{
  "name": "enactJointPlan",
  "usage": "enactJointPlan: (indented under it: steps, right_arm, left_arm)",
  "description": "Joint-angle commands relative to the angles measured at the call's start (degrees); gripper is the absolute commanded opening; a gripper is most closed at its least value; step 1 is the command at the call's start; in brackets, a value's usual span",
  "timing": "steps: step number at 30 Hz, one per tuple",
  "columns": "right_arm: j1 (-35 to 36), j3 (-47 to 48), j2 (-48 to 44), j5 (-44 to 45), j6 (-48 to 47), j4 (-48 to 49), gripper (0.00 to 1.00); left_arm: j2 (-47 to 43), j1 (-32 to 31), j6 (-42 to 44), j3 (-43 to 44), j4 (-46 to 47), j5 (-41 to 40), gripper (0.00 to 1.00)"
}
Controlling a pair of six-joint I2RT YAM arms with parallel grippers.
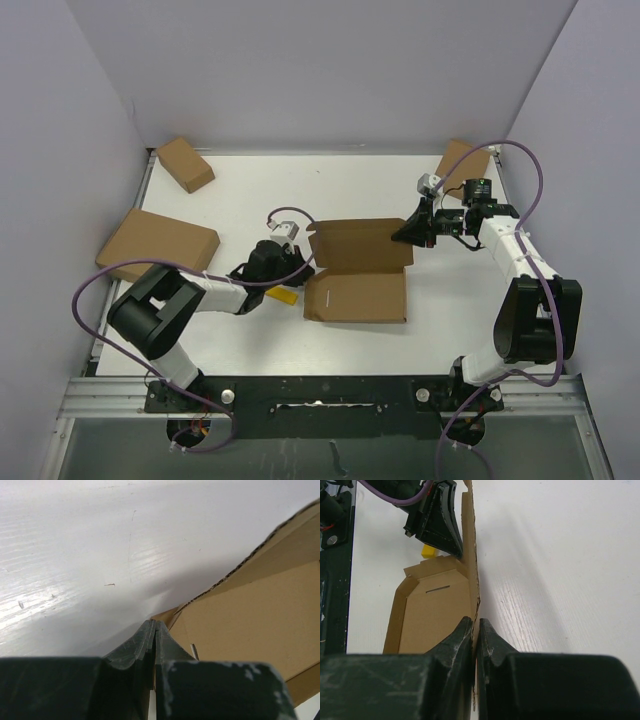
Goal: Fold the paper box
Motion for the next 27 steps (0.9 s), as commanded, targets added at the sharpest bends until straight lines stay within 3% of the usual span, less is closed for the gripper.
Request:
enactJointPlan:
  steps: [1, 27]
  right_arm:
    - [-0.32, 0.05, -3.06, -2.46, 0.54, 2.01, 0.0]
    - [-0.33, -2.25, -4.02, -1.88, 4.88, 6.69, 0.0]
  left_arm:
    - [1.44, -0.42, 0.43, 0.01, 6.62, 2.4, 0.0]
    - [5.9, -5.13, -1.93, 0.66, 13.82, 2.92, 0.0]
